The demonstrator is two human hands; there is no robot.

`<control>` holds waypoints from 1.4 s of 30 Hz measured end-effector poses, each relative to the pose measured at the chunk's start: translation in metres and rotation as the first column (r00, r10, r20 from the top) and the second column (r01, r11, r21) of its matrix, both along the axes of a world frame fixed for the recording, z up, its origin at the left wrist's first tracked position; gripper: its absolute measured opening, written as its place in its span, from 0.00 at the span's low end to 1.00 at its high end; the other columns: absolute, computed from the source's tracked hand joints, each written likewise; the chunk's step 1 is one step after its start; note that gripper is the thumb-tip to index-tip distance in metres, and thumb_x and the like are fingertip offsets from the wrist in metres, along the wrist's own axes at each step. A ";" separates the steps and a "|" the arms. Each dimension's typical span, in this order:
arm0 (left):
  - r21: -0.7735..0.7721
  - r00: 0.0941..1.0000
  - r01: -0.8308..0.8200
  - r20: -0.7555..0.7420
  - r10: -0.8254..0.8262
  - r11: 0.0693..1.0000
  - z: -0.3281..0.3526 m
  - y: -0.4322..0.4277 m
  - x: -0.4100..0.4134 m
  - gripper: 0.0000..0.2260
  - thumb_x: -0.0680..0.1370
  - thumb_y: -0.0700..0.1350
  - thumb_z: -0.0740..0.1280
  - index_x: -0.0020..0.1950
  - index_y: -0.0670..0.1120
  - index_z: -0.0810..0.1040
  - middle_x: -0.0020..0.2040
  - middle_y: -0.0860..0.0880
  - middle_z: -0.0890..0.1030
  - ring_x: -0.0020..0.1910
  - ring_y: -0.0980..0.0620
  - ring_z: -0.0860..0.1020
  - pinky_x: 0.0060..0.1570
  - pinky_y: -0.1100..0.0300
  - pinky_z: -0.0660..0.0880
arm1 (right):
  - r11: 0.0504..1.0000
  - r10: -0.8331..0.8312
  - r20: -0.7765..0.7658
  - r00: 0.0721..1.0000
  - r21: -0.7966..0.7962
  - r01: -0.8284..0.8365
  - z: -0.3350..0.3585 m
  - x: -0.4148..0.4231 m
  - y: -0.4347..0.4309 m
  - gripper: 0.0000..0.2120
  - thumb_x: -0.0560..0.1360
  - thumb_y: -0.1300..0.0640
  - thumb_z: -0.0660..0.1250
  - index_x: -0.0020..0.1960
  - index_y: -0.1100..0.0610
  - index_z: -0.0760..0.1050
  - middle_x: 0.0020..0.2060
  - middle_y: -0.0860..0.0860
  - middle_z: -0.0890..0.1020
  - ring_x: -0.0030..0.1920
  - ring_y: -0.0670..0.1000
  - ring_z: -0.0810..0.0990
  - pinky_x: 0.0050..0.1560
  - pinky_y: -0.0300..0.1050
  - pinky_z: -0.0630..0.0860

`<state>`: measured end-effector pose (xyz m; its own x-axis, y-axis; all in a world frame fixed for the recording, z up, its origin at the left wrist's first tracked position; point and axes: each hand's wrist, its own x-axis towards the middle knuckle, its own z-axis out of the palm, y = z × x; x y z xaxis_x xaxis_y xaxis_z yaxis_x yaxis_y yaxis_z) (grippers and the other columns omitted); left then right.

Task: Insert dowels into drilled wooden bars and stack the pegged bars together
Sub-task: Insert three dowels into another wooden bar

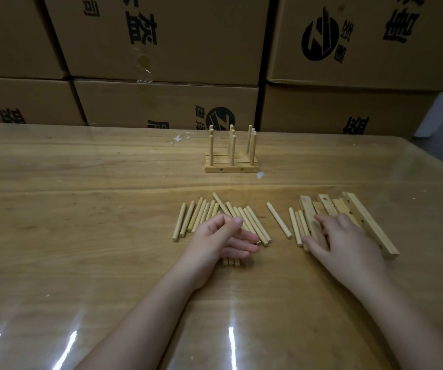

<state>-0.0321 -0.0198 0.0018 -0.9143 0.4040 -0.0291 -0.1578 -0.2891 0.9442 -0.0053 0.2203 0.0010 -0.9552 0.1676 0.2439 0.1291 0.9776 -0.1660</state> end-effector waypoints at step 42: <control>0.254 0.990 -0.124 0.093 0.103 0.959 -0.004 -0.006 -0.006 0.09 0.69 0.43 0.71 0.47 0.40 0.79 0.44 0.41 0.84 0.39 0.47 0.84 0.34 0.62 0.80 | -0.312 0.427 -0.112 0.897 -0.950 0.030 0.008 0.004 -0.045 0.21 0.71 0.43 0.66 0.54 0.57 0.79 0.38 0.54 0.80 0.33 0.46 0.74 0.36 0.39 0.74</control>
<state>-0.0382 -0.0261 -0.0024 -0.9535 0.3012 -0.0108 -0.1805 -0.5420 0.8207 -0.0012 0.1757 0.0089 -0.9595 -0.2534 -0.1232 0.2180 -0.3908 -0.8943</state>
